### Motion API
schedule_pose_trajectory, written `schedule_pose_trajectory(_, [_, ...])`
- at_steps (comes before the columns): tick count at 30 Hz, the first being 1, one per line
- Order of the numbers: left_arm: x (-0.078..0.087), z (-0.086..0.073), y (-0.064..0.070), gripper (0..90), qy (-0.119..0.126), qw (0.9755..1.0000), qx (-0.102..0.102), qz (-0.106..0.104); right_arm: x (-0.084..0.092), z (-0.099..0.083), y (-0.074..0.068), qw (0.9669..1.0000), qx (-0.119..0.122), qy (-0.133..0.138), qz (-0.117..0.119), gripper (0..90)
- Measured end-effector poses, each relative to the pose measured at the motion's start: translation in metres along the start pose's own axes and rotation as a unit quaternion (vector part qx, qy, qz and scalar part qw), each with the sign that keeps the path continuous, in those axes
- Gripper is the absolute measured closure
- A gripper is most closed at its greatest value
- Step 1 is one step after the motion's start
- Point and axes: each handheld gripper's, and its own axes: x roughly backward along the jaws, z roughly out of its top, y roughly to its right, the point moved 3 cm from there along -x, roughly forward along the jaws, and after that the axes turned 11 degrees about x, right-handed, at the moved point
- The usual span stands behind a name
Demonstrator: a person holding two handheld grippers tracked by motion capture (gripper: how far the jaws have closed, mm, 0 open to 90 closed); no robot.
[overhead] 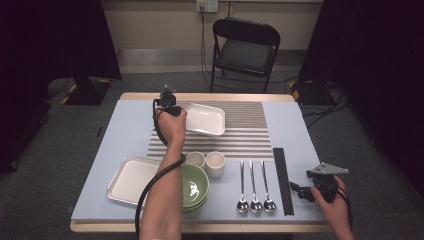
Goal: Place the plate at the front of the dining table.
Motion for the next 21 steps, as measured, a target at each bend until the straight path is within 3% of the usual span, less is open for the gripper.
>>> schedule_pose_trajectory(21, [-0.0024, -0.0006, 0.0067, 87.0, 0.009, 0.9998, -0.004, 0.015, -0.0001, 0.0001, 0.0001, 1.0000, 0.000, 0.000, 0.000, 16.2])
